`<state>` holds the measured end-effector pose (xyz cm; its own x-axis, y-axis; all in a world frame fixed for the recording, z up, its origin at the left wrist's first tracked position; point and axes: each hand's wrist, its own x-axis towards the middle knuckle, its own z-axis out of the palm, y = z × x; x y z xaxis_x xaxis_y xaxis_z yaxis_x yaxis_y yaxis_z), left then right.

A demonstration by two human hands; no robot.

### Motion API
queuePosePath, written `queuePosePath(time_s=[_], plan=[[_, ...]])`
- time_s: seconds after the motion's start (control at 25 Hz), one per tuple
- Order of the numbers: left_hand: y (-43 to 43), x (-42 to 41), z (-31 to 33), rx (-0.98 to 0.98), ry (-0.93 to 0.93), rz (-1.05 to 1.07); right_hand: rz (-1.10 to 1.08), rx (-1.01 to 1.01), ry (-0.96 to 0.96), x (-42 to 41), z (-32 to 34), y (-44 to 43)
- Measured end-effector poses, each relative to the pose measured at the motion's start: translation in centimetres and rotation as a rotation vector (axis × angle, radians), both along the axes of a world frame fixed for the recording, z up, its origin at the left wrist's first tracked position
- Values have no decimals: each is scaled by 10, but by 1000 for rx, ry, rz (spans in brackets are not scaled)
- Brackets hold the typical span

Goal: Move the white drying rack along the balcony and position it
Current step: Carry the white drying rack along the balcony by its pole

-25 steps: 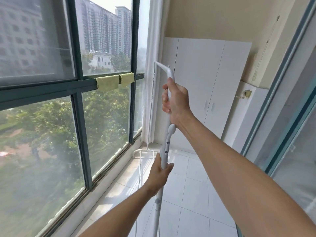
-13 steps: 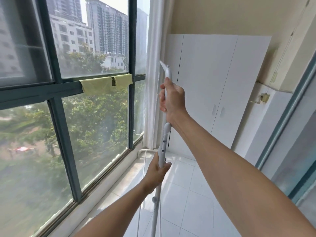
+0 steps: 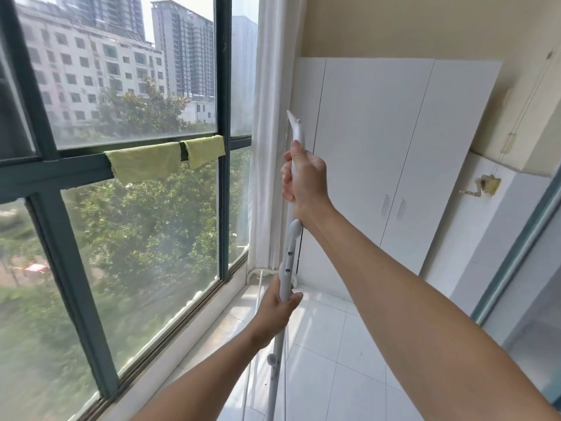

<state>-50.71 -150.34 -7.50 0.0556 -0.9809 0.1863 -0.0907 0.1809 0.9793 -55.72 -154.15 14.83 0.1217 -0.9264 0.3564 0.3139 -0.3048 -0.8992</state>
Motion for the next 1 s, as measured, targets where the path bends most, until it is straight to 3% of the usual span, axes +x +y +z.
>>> queuePosePath(time_s=[0.4,1.0], plan=[[-15,-7,-1,9,16,37,113,-9,-19,-9,-2,-19],[26,-11,14,165,-9,197,396,-45,124,-36,-1,25]])
